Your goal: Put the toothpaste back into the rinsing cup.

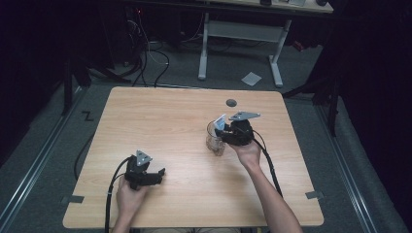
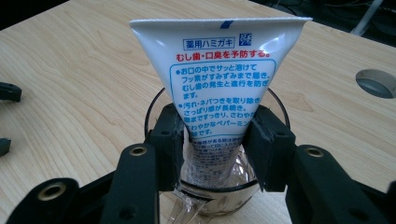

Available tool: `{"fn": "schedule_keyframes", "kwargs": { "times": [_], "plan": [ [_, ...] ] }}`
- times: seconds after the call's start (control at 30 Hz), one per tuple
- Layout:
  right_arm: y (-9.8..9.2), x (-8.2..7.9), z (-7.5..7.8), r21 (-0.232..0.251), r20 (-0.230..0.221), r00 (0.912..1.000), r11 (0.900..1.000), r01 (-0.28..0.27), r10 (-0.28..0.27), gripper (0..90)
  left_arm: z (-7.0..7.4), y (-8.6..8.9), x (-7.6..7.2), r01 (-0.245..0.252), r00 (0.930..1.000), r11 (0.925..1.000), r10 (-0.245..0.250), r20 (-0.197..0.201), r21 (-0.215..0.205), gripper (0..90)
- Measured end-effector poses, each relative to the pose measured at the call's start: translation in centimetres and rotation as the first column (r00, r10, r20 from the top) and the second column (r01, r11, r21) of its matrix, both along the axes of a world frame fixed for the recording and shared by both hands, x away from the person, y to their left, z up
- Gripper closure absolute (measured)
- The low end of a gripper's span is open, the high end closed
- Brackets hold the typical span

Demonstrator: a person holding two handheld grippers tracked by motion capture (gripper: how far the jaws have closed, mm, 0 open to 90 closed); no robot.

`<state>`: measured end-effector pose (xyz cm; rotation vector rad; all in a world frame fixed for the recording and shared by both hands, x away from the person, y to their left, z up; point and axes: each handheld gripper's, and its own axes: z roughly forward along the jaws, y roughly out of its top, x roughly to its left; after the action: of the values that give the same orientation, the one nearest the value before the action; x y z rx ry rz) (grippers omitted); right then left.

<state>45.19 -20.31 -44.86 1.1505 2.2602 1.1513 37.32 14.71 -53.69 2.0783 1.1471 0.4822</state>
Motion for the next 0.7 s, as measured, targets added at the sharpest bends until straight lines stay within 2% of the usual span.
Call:
{"fn": "schedule_keyframes", "kwargs": {
  "times": [0.27,0.7],
  "plan": [
    [-0.05,-0.16,-0.03,-0.001,-0.013,0.9999,1.0,-0.005,0.005,53.8,0.0,0.0,0.0,0.0,1.0,1.0,0.0,0.0,0.0,16.2],
    [-0.22,-0.64,0.19,0.009,0.009,0.9999,1.0,0.01,-0.01,45.5,0.0,0.0,0.0,0.0,1.0,1.0,0.0,0.0,0.0,16.2]
  ]
}}
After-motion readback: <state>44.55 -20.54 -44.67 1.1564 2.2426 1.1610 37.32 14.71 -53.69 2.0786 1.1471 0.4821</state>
